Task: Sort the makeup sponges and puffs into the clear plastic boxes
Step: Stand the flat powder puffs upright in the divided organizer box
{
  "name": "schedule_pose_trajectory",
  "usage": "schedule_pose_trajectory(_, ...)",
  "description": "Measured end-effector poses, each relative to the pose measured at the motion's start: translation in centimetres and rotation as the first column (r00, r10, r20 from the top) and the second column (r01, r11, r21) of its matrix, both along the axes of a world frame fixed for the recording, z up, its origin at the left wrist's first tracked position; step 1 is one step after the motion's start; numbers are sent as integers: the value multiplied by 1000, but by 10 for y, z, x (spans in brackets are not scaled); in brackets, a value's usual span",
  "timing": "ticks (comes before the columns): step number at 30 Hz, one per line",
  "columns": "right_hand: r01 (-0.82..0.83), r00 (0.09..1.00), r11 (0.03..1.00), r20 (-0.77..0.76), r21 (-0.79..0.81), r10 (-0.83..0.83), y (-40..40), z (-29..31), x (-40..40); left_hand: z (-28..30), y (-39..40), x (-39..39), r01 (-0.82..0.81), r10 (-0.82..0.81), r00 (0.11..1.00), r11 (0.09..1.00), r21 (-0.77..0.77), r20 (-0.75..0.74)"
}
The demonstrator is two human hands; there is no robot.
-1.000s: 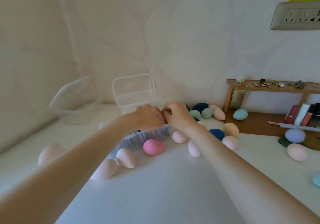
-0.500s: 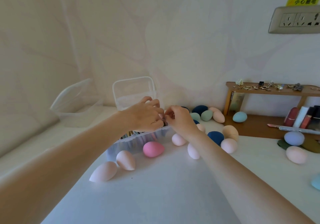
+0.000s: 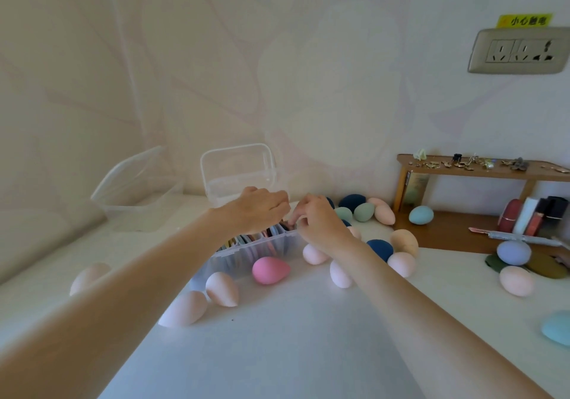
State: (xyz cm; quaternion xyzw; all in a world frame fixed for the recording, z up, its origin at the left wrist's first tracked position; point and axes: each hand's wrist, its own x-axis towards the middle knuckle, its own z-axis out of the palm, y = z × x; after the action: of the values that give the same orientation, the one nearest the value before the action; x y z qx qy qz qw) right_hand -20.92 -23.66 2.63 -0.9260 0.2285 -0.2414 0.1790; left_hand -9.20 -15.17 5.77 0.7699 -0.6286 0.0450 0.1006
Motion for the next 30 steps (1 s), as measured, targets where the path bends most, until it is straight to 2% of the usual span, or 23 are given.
schedule_pose_trajectory(3,-16,997,997,-81,-69,11,-1,7,-7,5,2,-6,23,-27,999,994,-106,-32)
schedule_pose_trajectory(5,21,999,995,-37,-103,-25,-3,12,-12,10,1,-18,58,-67,997,986,-156,-49)
schedule_pose_trajectory(9,186,982,980,49,-67,-183,-19,25,-41,18,-17,-59,110,-150,978,962,-251,-145)
schedule_pose_trajectory(12,346,938,927,41,-143,-343,-39,32,-84,13,-42,-94,140,-189,958,965,-222,-214)
schedule_pose_trajectory(15,546,825,815,-48,-193,-564,-59,31,-137,4,-66,-133,217,-243,952,964,-153,-186)
schedule_pose_trajectory(18,740,610,656,-266,-148,-747,-76,22,-183,-5,-85,-171,293,-305,939,952,-92,-159)
schedule_pose_trajectory(20,816,497,566,-358,-117,-791,-84,12,-206,-11,-98,-193,311,-314,939,949,-43,-142)
schedule_pose_trajectory(22,865,449,500,-377,-45,-810,-93,2,-222,-17,-109,-209,316,-313,938,949,-3,-146)
schedule_pose_trajectory(26,877,479,431,-306,215,-823,-108,-7,-242,-27,-127,-229,350,-334,933,929,120,-133)
schedule_pose_trajectory(30,824,553,467,-272,322,-788,-112,-7,-247,-37,-134,-244,352,-320,932,910,220,-168)
